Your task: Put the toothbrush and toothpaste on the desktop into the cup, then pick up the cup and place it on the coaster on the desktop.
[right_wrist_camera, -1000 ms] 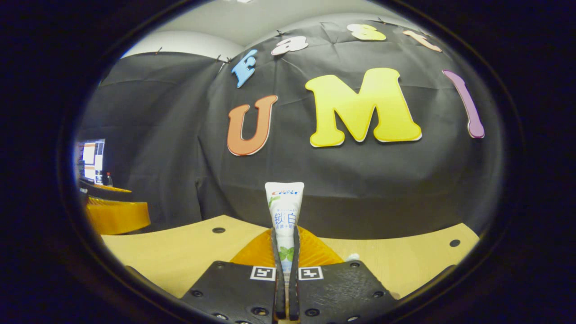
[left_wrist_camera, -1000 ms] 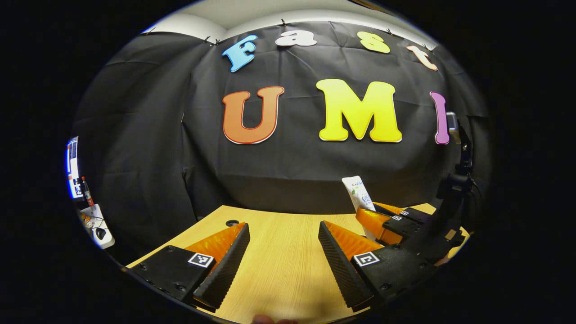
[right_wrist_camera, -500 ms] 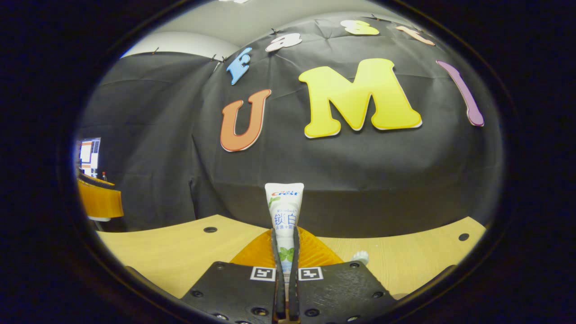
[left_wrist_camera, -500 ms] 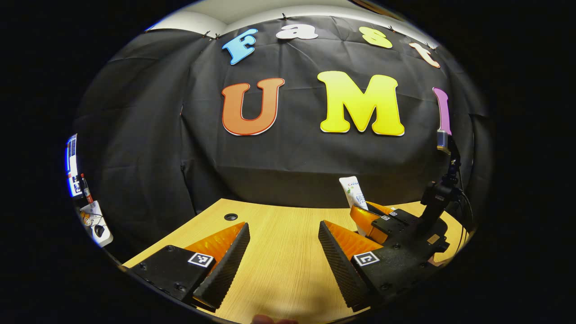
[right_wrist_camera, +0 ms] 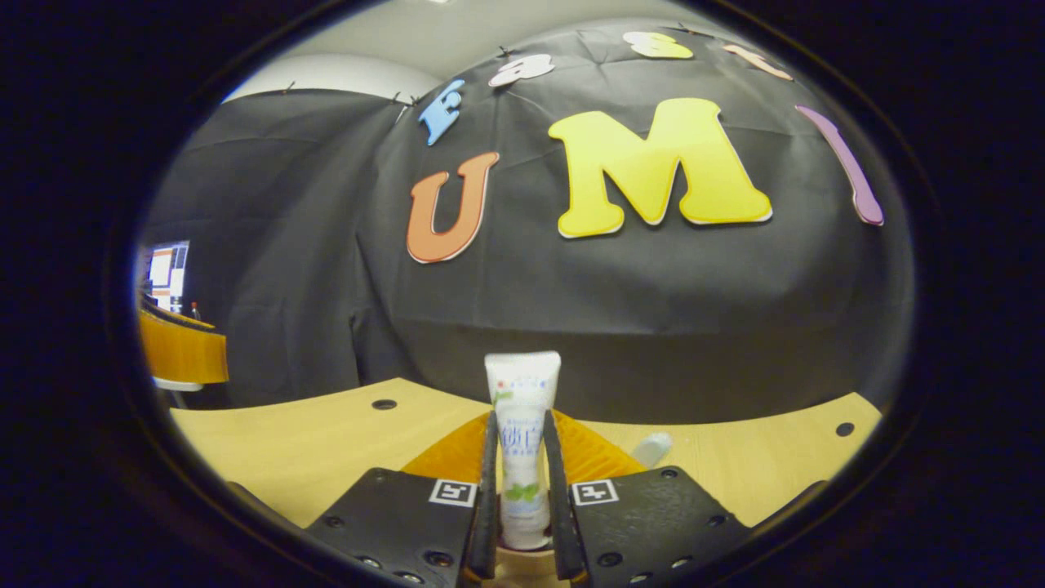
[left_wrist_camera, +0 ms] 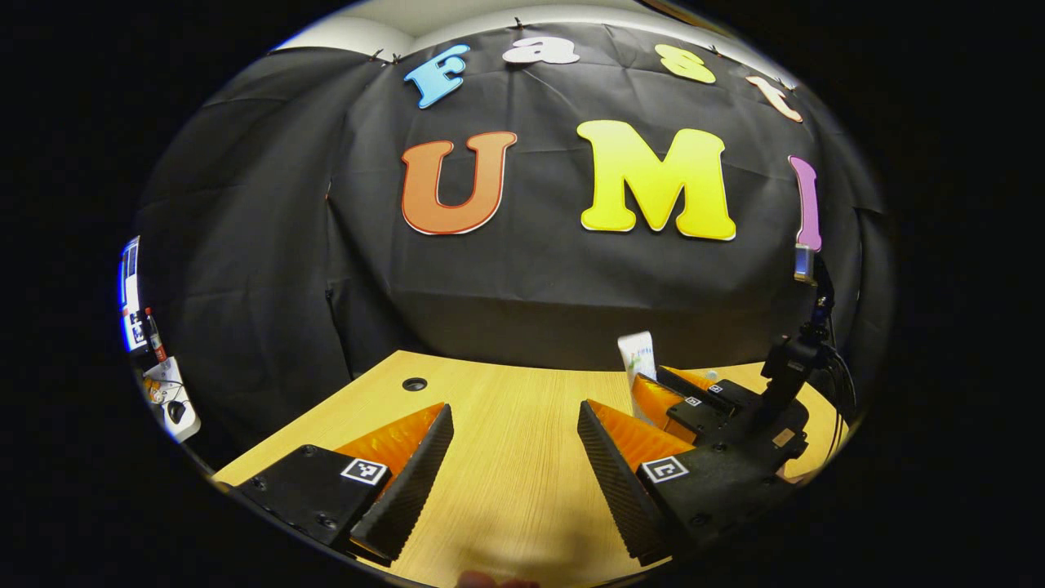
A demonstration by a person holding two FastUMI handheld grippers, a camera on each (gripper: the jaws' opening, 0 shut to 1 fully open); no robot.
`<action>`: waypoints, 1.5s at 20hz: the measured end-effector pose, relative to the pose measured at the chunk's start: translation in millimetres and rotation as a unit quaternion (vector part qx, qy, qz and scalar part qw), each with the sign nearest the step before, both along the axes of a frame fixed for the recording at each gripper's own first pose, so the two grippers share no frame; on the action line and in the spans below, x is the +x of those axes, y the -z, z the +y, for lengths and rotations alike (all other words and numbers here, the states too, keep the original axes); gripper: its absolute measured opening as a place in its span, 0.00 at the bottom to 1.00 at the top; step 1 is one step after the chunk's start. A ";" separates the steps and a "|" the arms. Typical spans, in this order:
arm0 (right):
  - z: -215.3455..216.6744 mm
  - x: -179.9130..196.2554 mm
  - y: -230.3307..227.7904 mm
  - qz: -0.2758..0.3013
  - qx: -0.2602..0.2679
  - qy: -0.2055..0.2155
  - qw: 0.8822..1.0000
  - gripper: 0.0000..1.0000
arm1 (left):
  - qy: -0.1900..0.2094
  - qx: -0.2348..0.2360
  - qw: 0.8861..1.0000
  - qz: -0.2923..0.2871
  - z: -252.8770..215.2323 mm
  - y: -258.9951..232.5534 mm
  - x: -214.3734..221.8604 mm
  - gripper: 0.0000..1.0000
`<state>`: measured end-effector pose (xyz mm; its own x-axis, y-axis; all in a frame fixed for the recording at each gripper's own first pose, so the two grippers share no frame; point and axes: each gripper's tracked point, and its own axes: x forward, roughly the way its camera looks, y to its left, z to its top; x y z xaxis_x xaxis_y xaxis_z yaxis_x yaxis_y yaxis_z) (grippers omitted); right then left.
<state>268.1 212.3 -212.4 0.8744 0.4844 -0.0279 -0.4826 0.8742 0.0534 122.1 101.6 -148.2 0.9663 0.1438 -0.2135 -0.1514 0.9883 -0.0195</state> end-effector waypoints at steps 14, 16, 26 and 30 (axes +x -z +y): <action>-75.2 -76.1 -72.4 0.004 -0.024 0.041 0.999 0.92 | 0.059 -0.029 0.998 -0.021 -57.0 -13.3 13.5 0.96; -100.0 -97.0 -82.8 0.009 -0.039 0.060 0.997 0.94 | 0.074 -0.040 0.996 -0.020 -72.0 -13.6 15.6 0.97; -210.6 -187.8 -130.2 0.060 -0.062 0.137 0.987 0.94 | 0.110 -0.056 0.983 0.138 -117.8 51.4 35.4 0.97; -232.2 -206.0 -148.9 0.060 -0.066 0.146 0.985 0.94 | 0.126 -0.063 0.962 0.236 -133.2 83.3 36.9 0.97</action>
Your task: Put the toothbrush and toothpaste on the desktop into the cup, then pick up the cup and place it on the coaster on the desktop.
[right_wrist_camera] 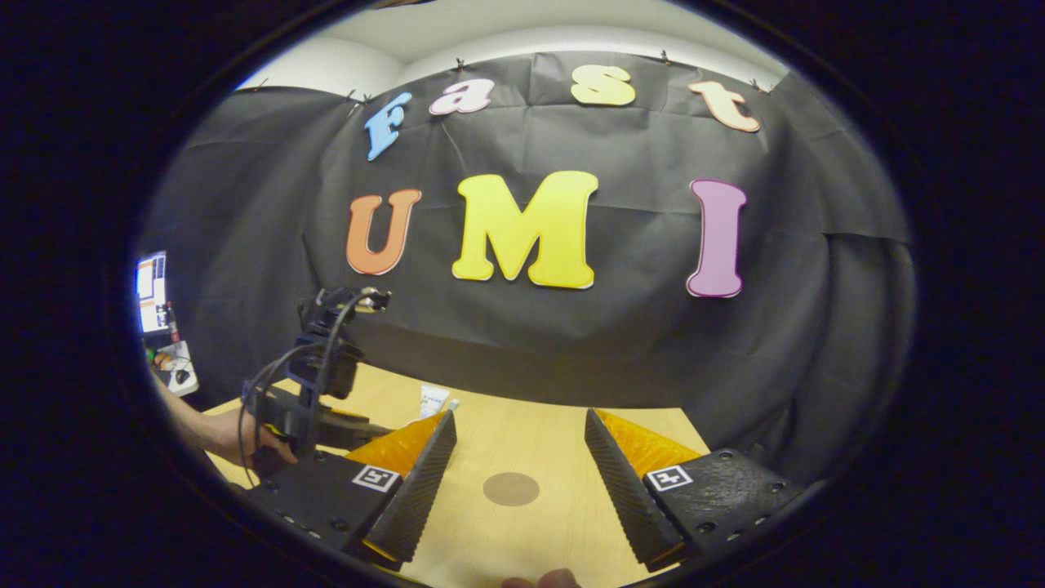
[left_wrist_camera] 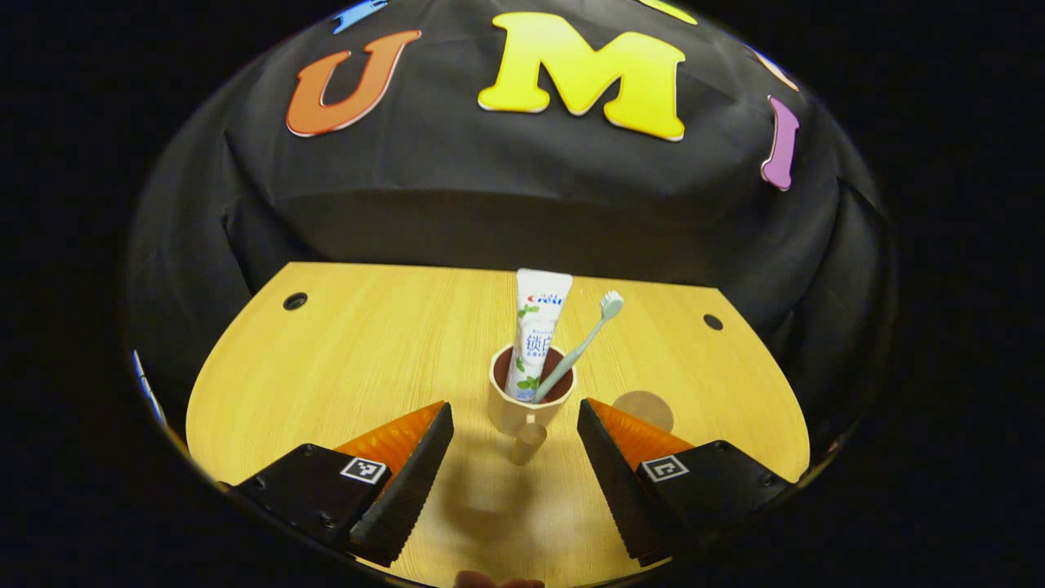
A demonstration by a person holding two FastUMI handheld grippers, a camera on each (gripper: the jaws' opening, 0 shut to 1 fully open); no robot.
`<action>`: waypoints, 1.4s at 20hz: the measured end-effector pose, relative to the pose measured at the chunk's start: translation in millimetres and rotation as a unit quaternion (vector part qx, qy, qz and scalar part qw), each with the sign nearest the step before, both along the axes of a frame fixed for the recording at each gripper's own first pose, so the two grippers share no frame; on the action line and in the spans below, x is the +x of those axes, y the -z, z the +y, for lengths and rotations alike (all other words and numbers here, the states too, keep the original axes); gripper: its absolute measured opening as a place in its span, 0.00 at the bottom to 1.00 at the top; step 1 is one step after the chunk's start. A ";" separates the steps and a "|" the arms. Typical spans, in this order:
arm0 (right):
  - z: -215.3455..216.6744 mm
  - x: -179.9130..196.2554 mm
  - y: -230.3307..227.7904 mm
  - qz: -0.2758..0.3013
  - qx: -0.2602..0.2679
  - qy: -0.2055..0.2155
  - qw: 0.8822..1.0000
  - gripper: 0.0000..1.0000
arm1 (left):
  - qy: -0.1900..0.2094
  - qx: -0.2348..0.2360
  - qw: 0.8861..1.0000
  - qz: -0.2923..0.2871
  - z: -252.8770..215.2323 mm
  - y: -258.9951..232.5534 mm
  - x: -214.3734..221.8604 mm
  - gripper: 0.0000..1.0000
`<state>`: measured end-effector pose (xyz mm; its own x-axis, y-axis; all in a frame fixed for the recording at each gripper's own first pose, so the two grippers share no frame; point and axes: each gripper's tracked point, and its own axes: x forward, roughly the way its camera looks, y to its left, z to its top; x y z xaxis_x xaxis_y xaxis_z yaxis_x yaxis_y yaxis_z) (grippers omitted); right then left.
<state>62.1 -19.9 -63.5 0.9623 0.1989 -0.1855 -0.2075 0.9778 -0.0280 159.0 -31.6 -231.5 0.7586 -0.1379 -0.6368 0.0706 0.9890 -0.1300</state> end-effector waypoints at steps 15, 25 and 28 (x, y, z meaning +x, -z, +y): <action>-7.1 -3.9 3.4 0.032 -0.004 0.010 0.999 0.95 | 0.049 0.032 0.981 0.184 -19.0 48.2 -18.2 0.89; -12.8 -0.7 8.3 0.041 0.002 0.016 0.999 0.95 | 0.049 0.041 0.978 0.196 -18.8 52.6 -20.2 0.33; -16.3 -1.2 9.9 0.043 0.006 0.018 0.999 0.96 | 0.041 0.044 0.978 0.200 -19.0 54.0 -20.6 0.29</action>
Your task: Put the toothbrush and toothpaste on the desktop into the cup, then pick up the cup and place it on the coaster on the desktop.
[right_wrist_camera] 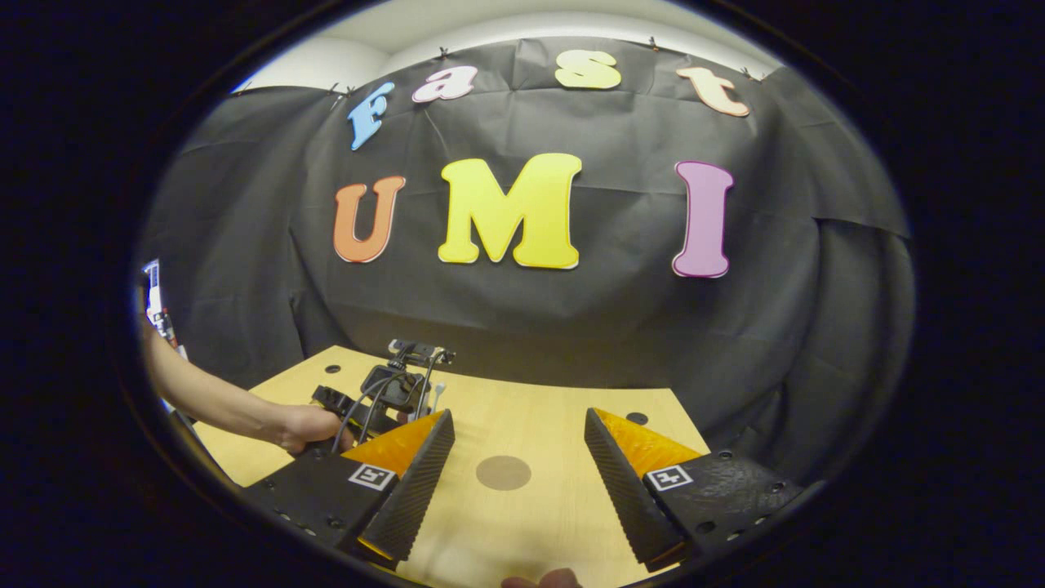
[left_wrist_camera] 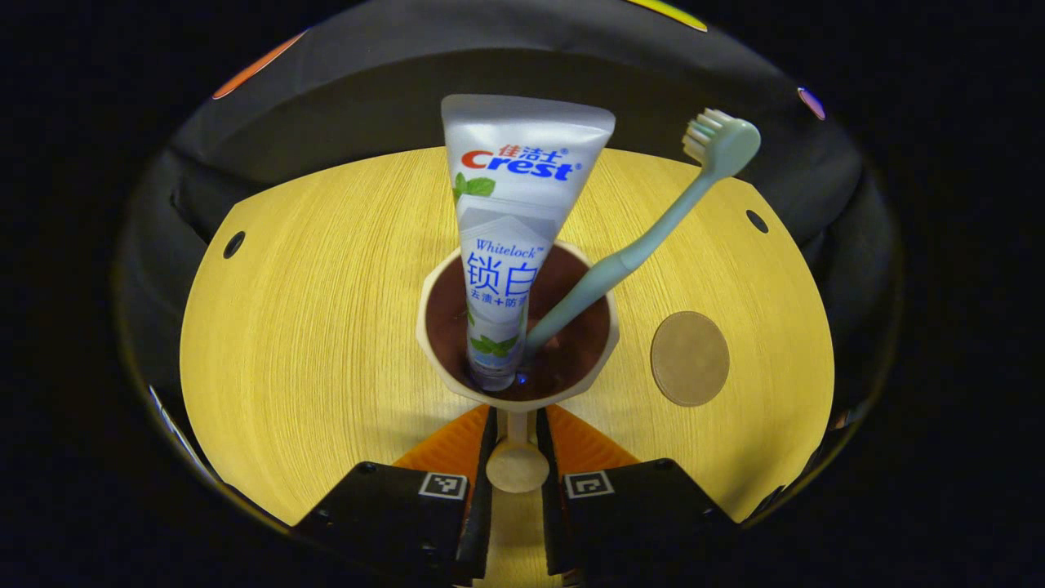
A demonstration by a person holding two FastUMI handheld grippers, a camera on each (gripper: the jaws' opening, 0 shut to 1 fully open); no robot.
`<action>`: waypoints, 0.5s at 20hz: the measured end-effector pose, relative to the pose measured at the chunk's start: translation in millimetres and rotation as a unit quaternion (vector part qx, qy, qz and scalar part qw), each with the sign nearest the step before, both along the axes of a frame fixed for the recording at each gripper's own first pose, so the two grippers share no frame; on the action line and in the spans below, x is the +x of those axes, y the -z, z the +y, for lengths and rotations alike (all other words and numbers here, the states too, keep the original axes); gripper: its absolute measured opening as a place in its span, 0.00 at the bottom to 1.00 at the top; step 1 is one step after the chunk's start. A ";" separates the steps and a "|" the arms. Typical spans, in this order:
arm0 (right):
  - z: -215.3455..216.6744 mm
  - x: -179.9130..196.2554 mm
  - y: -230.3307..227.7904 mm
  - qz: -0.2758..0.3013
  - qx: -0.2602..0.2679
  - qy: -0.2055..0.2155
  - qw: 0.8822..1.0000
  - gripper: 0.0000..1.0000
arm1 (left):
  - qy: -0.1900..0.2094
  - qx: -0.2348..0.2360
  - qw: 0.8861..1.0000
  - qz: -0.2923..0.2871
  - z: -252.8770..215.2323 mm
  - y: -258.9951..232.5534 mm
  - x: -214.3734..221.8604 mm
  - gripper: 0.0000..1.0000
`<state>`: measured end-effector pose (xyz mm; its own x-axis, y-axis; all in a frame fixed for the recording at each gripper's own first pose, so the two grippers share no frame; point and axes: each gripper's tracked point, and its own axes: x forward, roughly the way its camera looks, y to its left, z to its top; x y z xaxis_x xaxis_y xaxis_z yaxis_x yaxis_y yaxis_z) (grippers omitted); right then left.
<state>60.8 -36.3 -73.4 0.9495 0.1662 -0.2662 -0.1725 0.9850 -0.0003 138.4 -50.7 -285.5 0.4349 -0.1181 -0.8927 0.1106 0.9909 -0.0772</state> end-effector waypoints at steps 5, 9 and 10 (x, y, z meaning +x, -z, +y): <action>-4.2 -2.5 2.0 0.002 0.003 0.002 1.000 0.95 | -0.015 -0.013 1.000 0.001 -6.8 -3.1 -4.6 0.24; -6.9 -7.0 1.1 -0.001 0.005 0.003 1.000 0.95 | -0.016 -0.015 1.000 -0.012 -9.1 -12.3 -5.6 0.23; -8.4 -8.1 1.0 -0.002 0.006 0.004 1.000 0.96 | -0.012 -0.011 1.000 -0.019 -11.6 -17.4 -5.3 0.23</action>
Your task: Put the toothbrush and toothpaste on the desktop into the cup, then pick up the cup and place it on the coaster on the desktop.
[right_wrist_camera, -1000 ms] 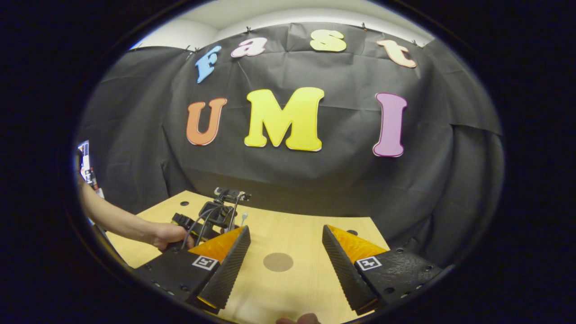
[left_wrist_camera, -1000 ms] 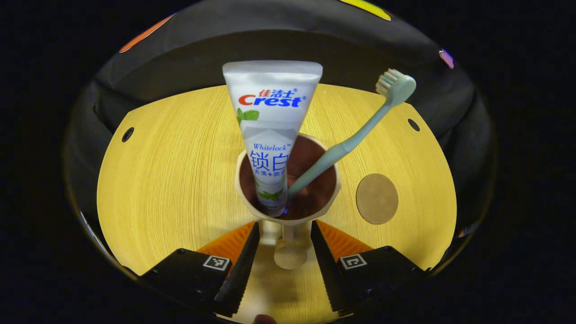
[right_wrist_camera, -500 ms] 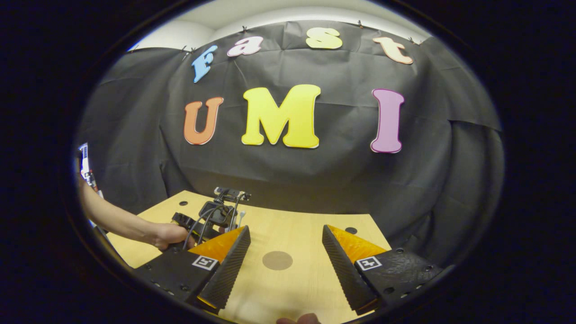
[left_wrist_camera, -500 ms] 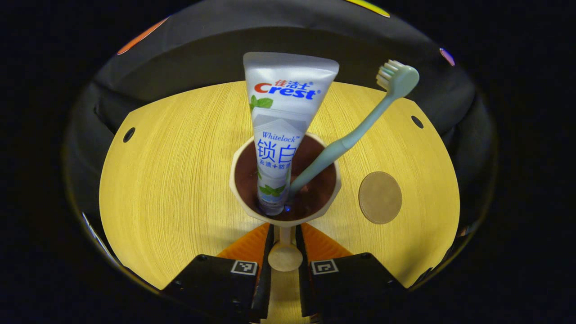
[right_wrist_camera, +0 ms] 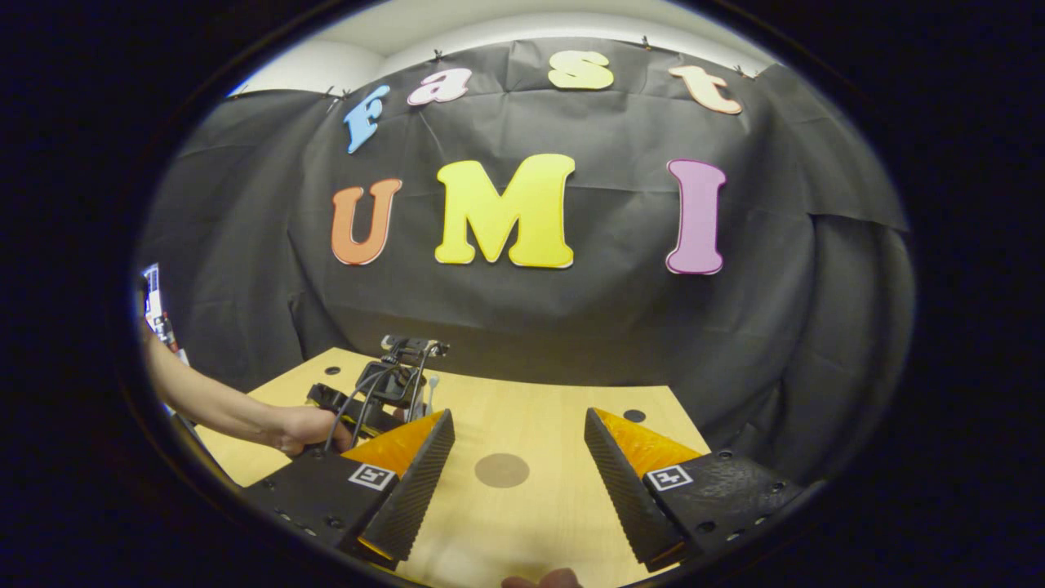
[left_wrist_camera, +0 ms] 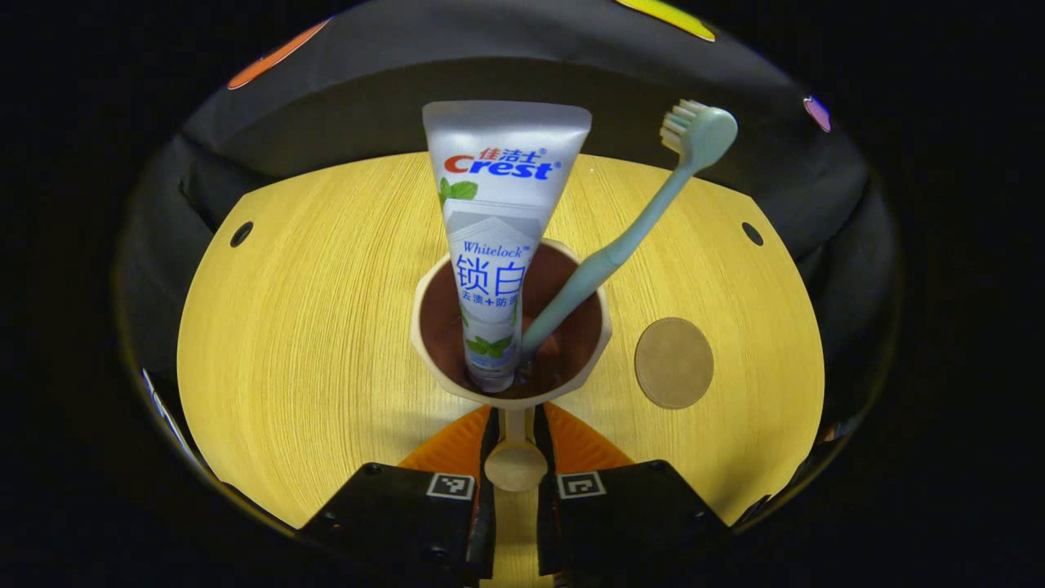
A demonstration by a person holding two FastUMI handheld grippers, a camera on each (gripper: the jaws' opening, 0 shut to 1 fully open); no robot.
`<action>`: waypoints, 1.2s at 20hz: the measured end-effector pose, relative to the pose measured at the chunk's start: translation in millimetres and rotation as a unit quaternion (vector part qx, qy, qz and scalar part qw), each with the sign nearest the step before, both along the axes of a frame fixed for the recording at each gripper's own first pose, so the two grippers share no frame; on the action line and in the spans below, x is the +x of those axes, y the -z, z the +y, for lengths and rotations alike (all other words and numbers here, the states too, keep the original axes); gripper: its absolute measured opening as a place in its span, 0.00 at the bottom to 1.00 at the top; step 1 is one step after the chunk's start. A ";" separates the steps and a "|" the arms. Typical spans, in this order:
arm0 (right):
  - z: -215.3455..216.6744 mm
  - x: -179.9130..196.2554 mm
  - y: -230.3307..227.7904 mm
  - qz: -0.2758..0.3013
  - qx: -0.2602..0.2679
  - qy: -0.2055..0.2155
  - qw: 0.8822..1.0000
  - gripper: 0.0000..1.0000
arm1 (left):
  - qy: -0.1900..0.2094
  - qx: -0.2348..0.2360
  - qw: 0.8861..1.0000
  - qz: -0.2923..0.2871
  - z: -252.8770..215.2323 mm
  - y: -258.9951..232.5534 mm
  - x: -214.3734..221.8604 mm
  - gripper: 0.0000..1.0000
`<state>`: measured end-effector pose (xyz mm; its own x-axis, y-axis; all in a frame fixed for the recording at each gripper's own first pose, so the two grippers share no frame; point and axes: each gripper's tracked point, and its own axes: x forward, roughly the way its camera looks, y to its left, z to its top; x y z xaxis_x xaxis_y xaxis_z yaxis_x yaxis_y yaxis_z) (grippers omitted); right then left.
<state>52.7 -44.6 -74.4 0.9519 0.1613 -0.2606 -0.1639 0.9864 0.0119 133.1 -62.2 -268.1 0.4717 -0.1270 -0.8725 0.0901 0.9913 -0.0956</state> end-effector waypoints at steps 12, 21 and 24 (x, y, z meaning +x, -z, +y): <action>-65.0 -28.6 0.7 -0.007 0.001 0.051 0.999 0.97 | 0.045 -0.014 0.999 -0.018 -64.2 -16.5 6.5 0.22; -97.4 -29.8 14.6 0.010 0.004 0.064 0.998 0.98 | 0.053 -0.001 0.999 -0.001 -73.0 -9.4 7.2 0.22; -101.4 -27.6 18.2 0.012 0.003 0.064 0.998 0.98 | 0.055 0.002 0.998 0.012 -67.8 4.0 10.0 0.22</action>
